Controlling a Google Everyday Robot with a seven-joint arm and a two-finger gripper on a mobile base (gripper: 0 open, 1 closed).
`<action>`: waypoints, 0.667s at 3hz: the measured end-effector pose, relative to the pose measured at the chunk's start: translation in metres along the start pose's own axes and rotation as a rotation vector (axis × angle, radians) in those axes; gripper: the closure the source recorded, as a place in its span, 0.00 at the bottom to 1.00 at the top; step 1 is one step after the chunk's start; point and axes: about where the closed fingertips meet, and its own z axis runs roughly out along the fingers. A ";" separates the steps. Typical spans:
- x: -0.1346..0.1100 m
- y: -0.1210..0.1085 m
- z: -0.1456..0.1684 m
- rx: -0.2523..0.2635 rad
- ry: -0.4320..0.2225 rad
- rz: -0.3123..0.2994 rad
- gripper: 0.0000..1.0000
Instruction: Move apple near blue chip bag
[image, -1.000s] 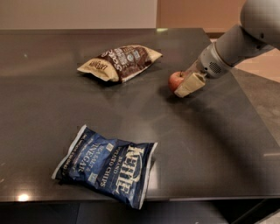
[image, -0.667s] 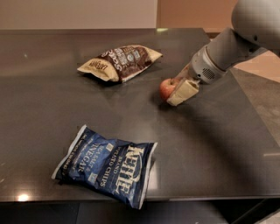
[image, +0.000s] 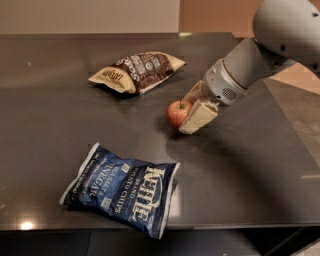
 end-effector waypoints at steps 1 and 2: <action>-0.008 0.030 0.013 -0.083 -0.018 -0.074 1.00; -0.015 0.044 0.024 -0.137 -0.037 -0.126 0.81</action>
Offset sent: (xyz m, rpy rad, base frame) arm -0.0557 0.0424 -0.0188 0.0531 0.0463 0.2659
